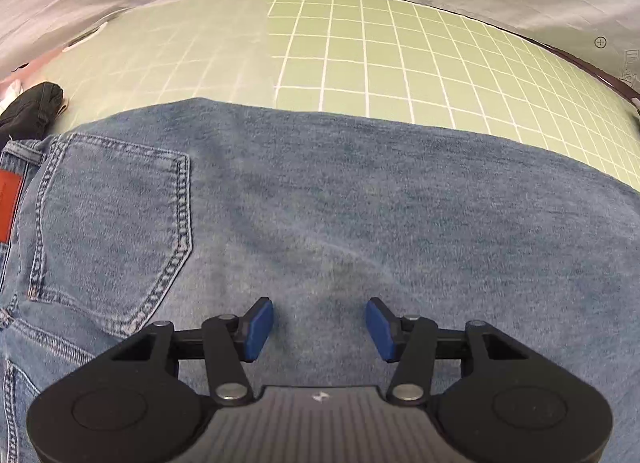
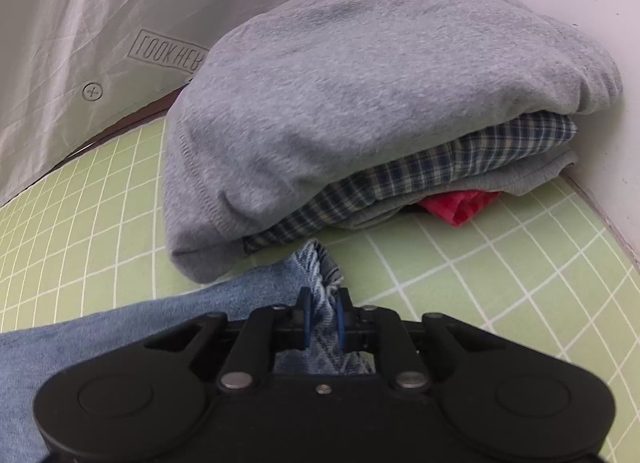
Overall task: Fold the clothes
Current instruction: 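Hold the crotch with the left gripper while the right gripper pulls the cuff toward the grey stack, then open both grippers, releasing the crotch and the leg cuff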
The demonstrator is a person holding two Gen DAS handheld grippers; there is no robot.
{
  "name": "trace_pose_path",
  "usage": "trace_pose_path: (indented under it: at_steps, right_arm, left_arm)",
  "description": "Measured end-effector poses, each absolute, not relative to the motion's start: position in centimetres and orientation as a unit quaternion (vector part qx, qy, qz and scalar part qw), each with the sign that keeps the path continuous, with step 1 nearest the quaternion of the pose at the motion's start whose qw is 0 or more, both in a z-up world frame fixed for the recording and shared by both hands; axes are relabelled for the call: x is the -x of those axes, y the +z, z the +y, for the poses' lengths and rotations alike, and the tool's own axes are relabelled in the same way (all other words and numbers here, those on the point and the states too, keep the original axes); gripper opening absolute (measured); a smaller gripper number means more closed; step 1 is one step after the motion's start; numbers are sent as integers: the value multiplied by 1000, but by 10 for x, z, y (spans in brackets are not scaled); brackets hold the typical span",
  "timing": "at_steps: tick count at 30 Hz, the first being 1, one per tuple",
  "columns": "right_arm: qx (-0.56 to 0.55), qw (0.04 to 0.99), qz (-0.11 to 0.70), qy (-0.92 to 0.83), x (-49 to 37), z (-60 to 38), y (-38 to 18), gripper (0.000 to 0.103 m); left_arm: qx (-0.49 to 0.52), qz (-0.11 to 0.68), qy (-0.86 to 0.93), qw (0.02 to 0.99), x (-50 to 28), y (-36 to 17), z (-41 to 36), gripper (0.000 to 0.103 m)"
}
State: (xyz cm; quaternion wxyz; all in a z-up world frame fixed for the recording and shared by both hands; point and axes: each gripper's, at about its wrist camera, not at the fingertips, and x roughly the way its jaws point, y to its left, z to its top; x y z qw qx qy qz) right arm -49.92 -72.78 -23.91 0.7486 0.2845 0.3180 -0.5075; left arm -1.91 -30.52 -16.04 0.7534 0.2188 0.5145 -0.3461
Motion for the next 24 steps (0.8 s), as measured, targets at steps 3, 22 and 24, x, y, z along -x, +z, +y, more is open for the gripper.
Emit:
trace_pose_path:
  at_steps: [3, 22, 24]
  right_arm:
    - [-311, 740, 284, -525, 504, -744, -237, 12]
    - [-321, 704, 269, -573, 619, -615, -203, 74]
    - [-333, 696, 270, -576, 629, -598, -210, 74]
  left_arm:
    - [-202, 512, -341, 762, 17, -159, -307, 53]
    - [-112, 496, -303, 806, 78, -152, -211, 58]
    - [-108, 499, -300, 806, 87, -154, -201, 58]
